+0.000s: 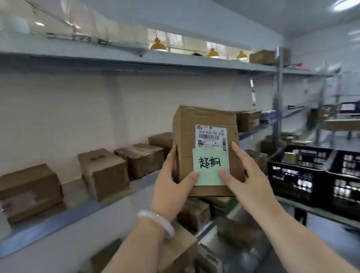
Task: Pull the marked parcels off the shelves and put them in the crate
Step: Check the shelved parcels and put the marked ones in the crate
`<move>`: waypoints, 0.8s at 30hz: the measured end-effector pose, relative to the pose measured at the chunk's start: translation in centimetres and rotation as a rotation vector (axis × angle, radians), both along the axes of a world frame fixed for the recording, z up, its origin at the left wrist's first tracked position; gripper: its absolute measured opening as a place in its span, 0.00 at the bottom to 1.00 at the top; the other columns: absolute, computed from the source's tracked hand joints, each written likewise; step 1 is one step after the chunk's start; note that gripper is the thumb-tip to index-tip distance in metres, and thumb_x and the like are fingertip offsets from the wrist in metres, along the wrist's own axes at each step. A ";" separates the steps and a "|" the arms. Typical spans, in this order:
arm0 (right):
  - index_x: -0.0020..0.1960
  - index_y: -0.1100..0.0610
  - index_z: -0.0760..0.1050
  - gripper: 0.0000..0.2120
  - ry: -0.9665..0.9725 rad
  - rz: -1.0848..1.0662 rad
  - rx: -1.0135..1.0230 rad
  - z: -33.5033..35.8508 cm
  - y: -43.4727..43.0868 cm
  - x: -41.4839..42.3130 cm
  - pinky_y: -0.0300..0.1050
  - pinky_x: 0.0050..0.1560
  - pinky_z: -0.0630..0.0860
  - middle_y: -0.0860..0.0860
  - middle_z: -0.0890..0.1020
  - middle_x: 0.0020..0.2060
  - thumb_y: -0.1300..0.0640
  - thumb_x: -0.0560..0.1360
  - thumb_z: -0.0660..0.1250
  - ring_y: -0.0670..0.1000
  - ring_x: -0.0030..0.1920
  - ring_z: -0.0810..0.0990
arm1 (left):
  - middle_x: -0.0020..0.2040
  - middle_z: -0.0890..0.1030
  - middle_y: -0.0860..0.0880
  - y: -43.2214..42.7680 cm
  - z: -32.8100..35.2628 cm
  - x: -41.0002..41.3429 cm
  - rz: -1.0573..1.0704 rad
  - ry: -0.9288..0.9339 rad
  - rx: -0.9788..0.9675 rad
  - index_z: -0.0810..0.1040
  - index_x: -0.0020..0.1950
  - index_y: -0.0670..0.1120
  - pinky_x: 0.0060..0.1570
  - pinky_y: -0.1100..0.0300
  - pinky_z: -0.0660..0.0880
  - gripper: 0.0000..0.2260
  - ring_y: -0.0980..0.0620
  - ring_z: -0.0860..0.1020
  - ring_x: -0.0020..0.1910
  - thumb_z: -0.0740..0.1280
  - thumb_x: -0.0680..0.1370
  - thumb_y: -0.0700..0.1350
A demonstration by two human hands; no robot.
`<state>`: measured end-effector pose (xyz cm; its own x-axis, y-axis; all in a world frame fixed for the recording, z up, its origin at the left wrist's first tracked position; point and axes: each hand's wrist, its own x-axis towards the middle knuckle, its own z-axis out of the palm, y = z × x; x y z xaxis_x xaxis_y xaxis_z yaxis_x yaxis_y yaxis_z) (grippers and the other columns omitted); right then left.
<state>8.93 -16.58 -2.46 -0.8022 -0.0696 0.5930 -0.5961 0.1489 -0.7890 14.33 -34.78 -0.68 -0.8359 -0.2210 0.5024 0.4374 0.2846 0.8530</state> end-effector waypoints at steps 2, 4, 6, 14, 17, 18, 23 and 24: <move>0.71 0.31 0.61 0.34 -0.042 -0.142 0.001 -1.8 4.8 0.4 0.27 0.52 0.68 0.33 0.70 0.62 0.48 0.72 0.73 0.29 0.60 0.69 | 0.66 0.77 0.57 4.2 -2.0 -2.3 -0.127 -0.054 0.014 0.60 0.70 0.67 0.61 0.52 0.77 0.32 0.58 0.77 0.62 0.73 0.75 0.46; 0.71 0.30 0.62 0.33 -0.075 -0.275 0.012 -3.5 9.6 1.4 0.27 0.52 0.68 0.34 0.70 0.62 0.48 0.72 0.73 0.26 0.58 0.68 | 0.66 0.76 0.59 8.9 -3.9 -4.1 -0.251 -0.077 0.006 0.62 0.71 0.66 0.62 0.52 0.76 0.32 0.59 0.77 0.62 0.73 0.75 0.46; 0.71 0.31 0.62 0.33 -0.100 -0.391 0.006 -5.0 14.1 2.6 0.31 0.56 0.70 0.35 0.71 0.63 0.49 0.72 0.73 0.30 0.60 0.69 | 0.64 0.76 0.63 13.6 -5.6 -5.4 -0.350 -0.080 -0.027 0.61 0.74 0.65 0.61 0.56 0.77 0.34 0.64 0.77 0.60 0.73 0.74 0.47; 0.69 0.29 0.62 0.33 -0.146 -0.775 -0.030 -7.8 30.6 7.3 0.44 0.63 0.72 0.37 0.72 0.66 0.46 0.71 0.74 0.37 0.64 0.71 | 0.53 0.78 0.74 32.3 -8.1 -8.2 -0.788 -0.130 -0.035 0.63 0.64 0.75 0.47 0.71 0.77 0.30 0.70 0.78 0.54 0.73 0.74 0.47; 0.67 0.27 0.63 0.32 -0.144 -0.909 -0.035 -7.6 36.4 8.8 0.48 0.66 0.71 0.37 0.72 0.65 0.48 0.71 0.74 0.39 0.64 0.71 | 0.56 0.80 0.69 39.7 -8.0 -8.4 -0.905 -0.130 -0.042 0.64 0.70 0.68 0.54 0.64 0.78 0.31 0.65 0.79 0.56 0.73 0.73 0.48; 0.66 0.26 0.63 0.32 -0.143 -0.949 -0.038 -7.6 38.2 9.4 0.48 0.66 0.72 0.36 0.72 0.65 0.48 0.71 0.74 0.38 0.64 0.72 | 0.56 0.80 0.68 42.0 -7.9 -8.3 -0.941 -0.134 -0.043 0.64 0.72 0.66 0.56 0.62 0.78 0.32 0.65 0.79 0.56 0.73 0.73 0.48; 0.65 0.24 0.60 0.32 -0.180 -1.154 -0.034 -8.3 45.8 13.6 0.40 0.60 0.72 0.37 0.72 0.64 0.45 0.72 0.73 0.37 0.62 0.71 | 0.55 0.78 0.73 52.6 -8.8 -7.0 -1.174 -0.120 -0.075 0.60 0.68 0.74 0.54 0.66 0.77 0.31 0.67 0.78 0.56 0.71 0.73 0.50; 0.67 0.25 0.60 0.32 -0.197 -1.210 -0.026 -8.7 47.0 14.7 0.42 0.60 0.72 0.38 0.72 0.65 0.44 0.72 0.73 0.39 0.63 0.71 | 0.56 0.77 0.74 54.5 -9.3 -6.5 -1.225 -0.119 -0.087 0.59 0.66 0.76 0.55 0.65 0.77 0.31 0.67 0.78 0.57 0.71 0.74 0.50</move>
<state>23.60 30.46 -11.12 -0.4174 0.7926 0.4444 0.0459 0.5068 -0.8609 7.85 19.69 -9.95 -0.5095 0.7707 0.3827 0.3766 -0.2002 0.9045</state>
